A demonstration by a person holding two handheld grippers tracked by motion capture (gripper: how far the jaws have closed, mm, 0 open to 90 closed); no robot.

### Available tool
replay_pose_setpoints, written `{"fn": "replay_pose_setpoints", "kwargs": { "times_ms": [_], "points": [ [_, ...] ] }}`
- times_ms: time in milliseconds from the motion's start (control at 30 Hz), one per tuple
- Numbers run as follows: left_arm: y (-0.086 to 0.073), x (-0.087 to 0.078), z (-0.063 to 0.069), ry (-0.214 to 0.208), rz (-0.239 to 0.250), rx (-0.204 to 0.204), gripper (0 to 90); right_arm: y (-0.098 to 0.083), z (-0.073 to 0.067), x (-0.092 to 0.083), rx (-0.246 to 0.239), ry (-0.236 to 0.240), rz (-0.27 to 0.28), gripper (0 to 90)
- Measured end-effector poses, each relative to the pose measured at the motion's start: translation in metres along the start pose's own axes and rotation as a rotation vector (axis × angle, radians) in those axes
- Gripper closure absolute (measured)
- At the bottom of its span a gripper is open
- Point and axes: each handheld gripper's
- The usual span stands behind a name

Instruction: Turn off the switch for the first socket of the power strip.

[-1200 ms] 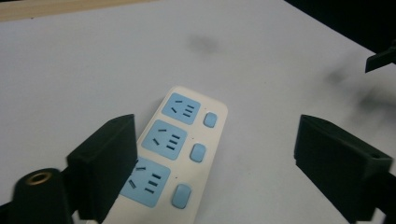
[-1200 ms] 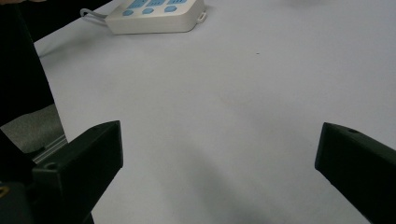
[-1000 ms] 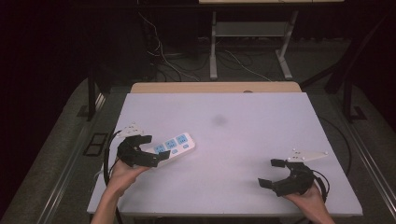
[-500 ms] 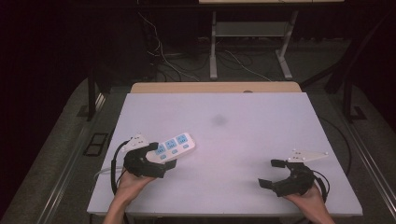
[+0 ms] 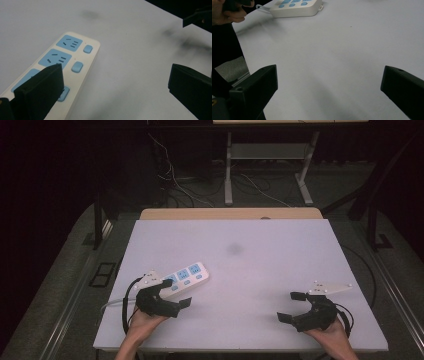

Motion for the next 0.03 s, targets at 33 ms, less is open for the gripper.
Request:
{"fn": "replay_pose_setpoints", "kwargs": {
  "times_ms": [33],
  "points": [
    [-0.0003,0.0005,-0.0002,0.000,-0.003,0.002,0.0,-0.0004,0.0006,0.0001,-0.001,-0.003,0.000,0.7]
  ]
}}
Point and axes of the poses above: each handheld gripper's, and its own axes: x roughly forward along the jaws, y roughly out of its top, z roughly to its right, and after that the axes turned 13 degrees about -z, right-handed
